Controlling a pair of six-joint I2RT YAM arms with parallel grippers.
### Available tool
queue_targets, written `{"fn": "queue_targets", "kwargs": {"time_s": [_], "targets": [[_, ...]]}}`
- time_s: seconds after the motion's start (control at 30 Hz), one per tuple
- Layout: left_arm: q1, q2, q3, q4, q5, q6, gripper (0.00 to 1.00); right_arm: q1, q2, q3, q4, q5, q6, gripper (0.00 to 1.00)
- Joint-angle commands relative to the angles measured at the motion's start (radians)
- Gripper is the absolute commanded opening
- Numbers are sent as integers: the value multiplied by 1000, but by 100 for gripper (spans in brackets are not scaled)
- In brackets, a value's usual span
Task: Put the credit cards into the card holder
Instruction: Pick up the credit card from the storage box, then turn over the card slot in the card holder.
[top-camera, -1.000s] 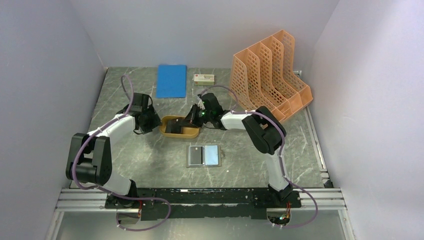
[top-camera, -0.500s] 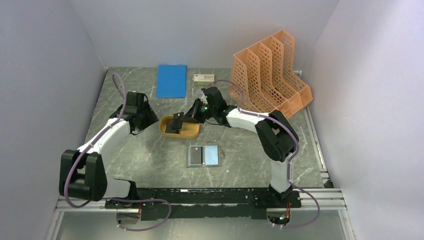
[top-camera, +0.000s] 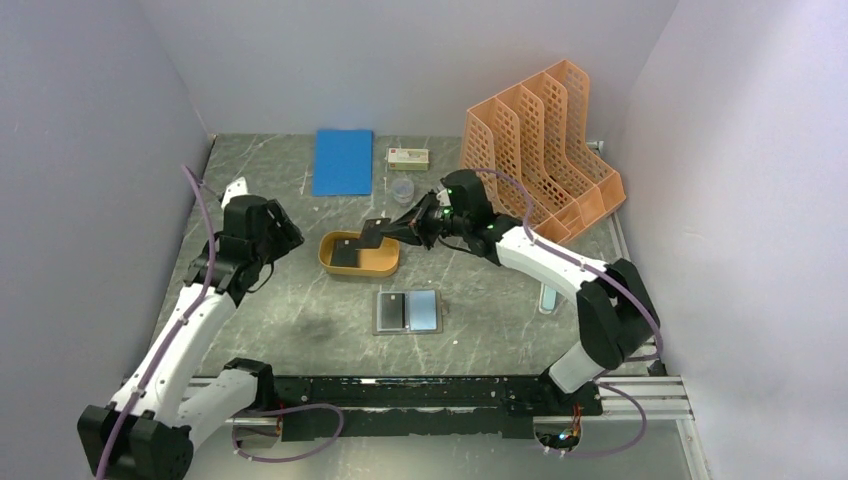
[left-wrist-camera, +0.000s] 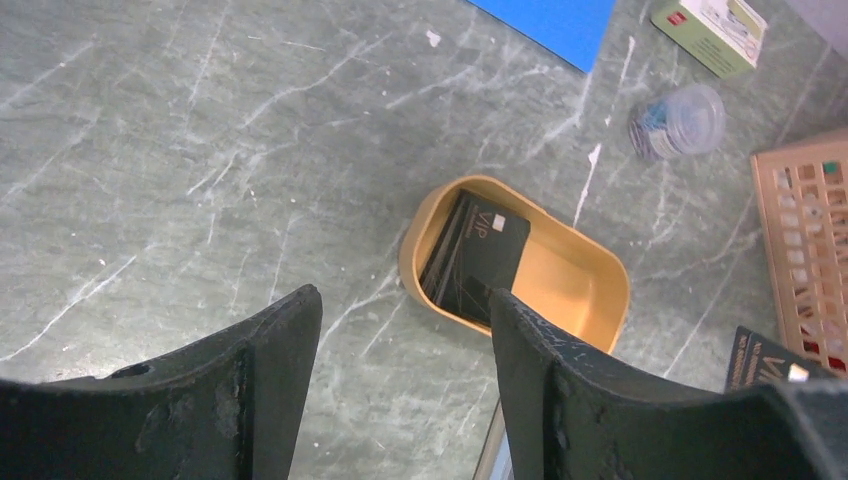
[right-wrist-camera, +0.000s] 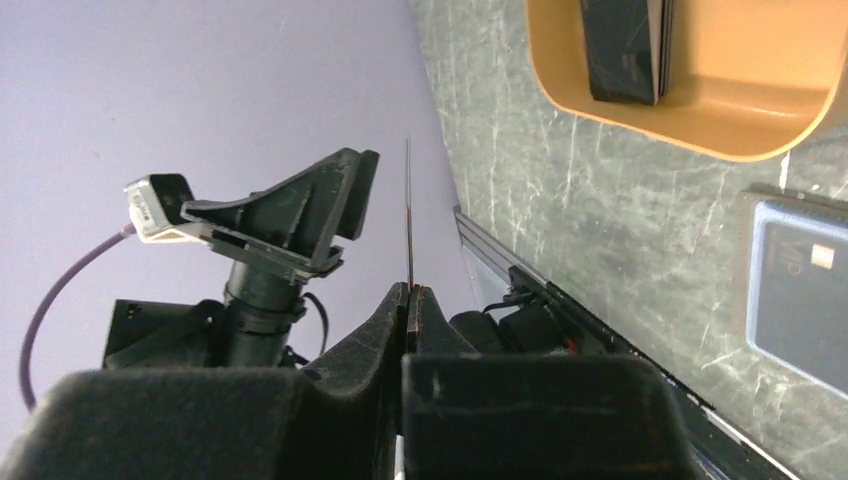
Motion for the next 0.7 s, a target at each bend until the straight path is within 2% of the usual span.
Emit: {"fn": "queue_targets", "kwargs": {"time_s": [0.0,0.13,0.23,0.27,0.3,0.33,0.47,0.57,0.67], "targets": [[-63,-56,-35,-61,-15,33,68,-1,-85,0,-80,25,-19,0],[-169,-120,-62,-50,83,30,70,0,-187,-14,-203,109,-351,0],[-349,-166,-97,-25,113,-15,74,-1,-310,-82,-320,205,-581,0],[-408,-167,-106,-24,106,-32,78,-1,-352,-109,-363,238,-648,0],[-459,-164,-113,-21,100,-49,87,-2,-392,-134,-407,270,-699,0],[-509,-155,-121,-15,96,-66,88,-1,-424,-157,-450,302,-741,0],[-684,-91,-133,56,69,-121,86,-2,-527,-246,-569,375,-805,0],[-803,18,-105,112,14,-144,86,-1,-587,-314,-573,361,-776,0],[-872,145,-64,180,3,-161,85,-1,-645,-401,-547,346,-726,0]]}}
